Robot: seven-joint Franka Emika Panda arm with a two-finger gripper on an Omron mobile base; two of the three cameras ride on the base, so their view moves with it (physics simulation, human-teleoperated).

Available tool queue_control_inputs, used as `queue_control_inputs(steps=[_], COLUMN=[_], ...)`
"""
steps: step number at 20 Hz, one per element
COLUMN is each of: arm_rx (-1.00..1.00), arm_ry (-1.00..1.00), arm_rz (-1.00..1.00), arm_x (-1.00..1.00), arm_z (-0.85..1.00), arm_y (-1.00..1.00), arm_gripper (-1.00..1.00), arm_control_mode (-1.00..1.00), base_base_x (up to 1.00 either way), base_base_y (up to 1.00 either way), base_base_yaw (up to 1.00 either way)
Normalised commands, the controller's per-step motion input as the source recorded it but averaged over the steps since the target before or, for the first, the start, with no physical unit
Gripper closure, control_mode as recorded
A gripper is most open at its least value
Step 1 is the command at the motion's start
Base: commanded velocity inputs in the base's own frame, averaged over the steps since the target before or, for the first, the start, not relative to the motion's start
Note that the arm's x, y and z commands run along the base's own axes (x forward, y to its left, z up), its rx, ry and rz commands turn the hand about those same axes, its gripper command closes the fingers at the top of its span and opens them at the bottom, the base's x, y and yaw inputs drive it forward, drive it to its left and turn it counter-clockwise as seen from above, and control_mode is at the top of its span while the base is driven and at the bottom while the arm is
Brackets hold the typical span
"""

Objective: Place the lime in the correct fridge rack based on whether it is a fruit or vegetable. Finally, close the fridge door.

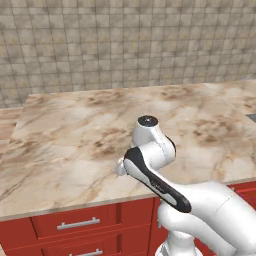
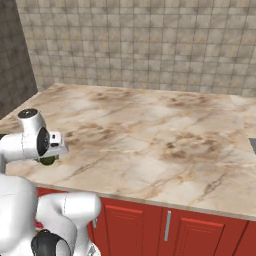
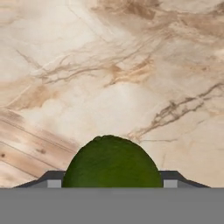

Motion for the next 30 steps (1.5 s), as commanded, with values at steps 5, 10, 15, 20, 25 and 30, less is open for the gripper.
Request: queue_control_inputs(steps=[5,10,15,20,25,30], arm_rx=[0.22,0.08,0.0,0.0,0.0,0.0], arm_ry=[0.0,-0.07,0.0,0.0,0.0,0.0], arm_rz=[-0.11,0.0,0.0,0.0,0.0,0.0], arm_x=[-0.42,-0.18,-0.01,0.0,0.0,0.0], arm_z=[0.79,0.29,0.0,0.0,0.0,0.0], arm_y=[-0.99,-0.37,0.0,0.0,0.0,0.0], arm_gripper=[1.0,1.0,1.0,1.0,1.0,1.0], arm_control_mode=[-1.0,-1.0,1.0,1.0,1.0,1.0], base_base_x=[0.0,0.0,-0.13,-0.49,-0.35,-0.03], base_base_y=[0.0,0.0,0.0,-0.04,-0.19,-0.24], base_base_yaw=[0.0,0.0,-0.06,-0.39,-0.62,-0.79])
